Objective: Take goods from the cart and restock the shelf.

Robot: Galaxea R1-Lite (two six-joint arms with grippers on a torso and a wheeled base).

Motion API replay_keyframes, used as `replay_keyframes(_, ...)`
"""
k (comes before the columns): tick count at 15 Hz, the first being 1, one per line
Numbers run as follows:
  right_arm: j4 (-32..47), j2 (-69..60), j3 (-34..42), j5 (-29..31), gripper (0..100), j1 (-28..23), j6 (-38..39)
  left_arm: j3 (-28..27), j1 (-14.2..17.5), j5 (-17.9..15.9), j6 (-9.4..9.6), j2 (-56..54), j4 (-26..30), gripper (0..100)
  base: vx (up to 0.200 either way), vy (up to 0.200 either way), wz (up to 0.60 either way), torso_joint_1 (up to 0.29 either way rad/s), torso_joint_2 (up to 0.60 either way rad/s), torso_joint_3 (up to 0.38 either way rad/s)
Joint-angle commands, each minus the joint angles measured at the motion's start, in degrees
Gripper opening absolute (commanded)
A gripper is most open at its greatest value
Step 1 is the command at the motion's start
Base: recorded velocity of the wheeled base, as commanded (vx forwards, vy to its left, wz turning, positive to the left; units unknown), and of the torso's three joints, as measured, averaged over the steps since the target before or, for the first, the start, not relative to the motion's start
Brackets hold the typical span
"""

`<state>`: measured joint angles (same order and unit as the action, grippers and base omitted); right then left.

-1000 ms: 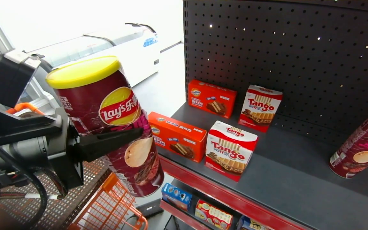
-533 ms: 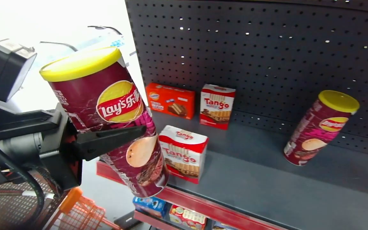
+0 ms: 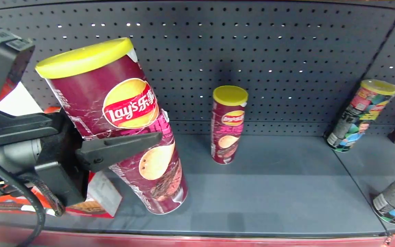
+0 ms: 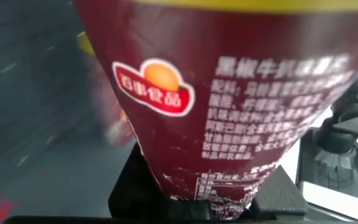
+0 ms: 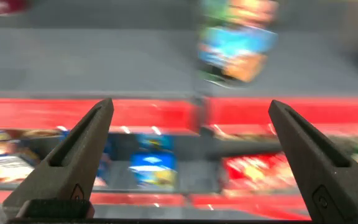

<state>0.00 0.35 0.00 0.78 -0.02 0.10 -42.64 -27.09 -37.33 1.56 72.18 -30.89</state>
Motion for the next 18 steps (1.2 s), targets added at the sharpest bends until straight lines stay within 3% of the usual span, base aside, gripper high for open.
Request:
replay_keyframes(1, 0.00, 0.09, 0.00, 0.01, 100, 0.11, -0.01, 0.28, 0.02, 0.06, 0.02, -0.02, 0.04, 0, 0.000, 0.000, 0.00, 0.000, 0.00, 0.000)
replay_keyframes(18, 0.00, 0.09, 0.00, 0.01, 100, 0.11, -0.10, 0.54, 0.72, 0.15, 0.11, 0.07, 0.66, 0, 0.000, 0.000, 0.07, 0.000, 0.00, 0.000)
